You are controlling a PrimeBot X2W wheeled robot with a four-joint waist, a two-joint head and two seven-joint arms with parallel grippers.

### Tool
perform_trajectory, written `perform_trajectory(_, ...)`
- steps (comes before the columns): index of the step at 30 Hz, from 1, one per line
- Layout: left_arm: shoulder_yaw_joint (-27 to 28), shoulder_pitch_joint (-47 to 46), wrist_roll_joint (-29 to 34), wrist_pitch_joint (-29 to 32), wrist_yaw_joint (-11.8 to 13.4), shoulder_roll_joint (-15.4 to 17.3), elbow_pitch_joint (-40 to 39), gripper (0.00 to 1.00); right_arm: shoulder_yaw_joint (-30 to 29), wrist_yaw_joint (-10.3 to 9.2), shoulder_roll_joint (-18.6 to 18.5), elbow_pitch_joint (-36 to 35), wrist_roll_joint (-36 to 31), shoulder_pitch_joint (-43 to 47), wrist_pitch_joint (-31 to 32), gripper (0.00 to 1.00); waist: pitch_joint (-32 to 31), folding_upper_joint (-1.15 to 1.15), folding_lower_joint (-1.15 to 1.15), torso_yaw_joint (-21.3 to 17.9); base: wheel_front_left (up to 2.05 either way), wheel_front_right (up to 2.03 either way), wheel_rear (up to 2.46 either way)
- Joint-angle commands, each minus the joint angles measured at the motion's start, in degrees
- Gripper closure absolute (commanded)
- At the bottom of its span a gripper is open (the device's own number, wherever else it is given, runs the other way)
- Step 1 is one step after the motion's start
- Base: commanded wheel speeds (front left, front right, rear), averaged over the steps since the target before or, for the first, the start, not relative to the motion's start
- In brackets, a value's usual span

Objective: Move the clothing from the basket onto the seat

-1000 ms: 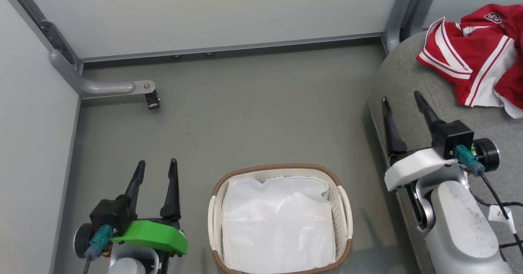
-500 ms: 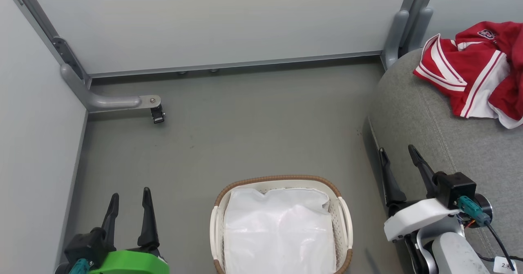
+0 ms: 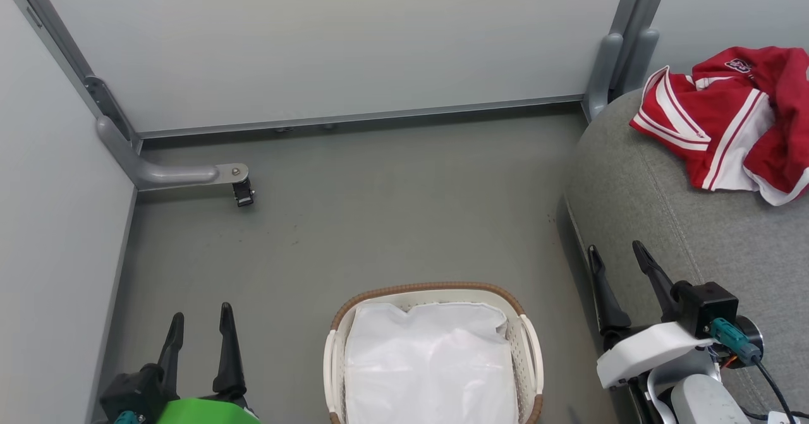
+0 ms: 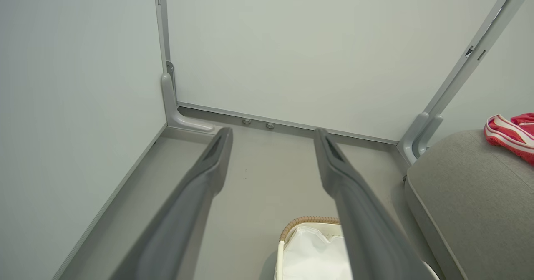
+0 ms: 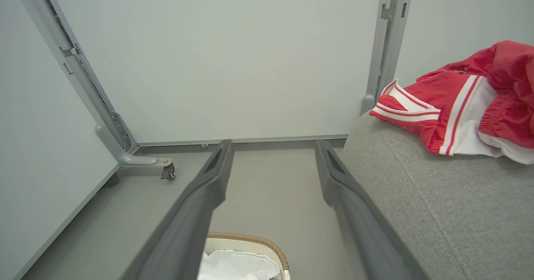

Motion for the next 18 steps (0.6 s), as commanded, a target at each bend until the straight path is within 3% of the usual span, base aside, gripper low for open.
perform_trajectory(1,-0.13,0.52,-0.67,0.04,-0.16,-0.01,0.14,0.00,-0.08,-0.08,-0.21,-0.37,0.02,0.23,-0.12,0.00,-0.13,0.00,0.00,0.03,0.00,0.00,0.00)
perform_trajectory(18,-0.87,0.06,-1.55,0.04,-0.27,-0.01,0.29,0.00,0.37,-0.08,-0.21,-0.52,-0.09,-0.06,-0.12,0.00,-0.10,0.00,0.00,0.19,0.00,0.00,0.00)
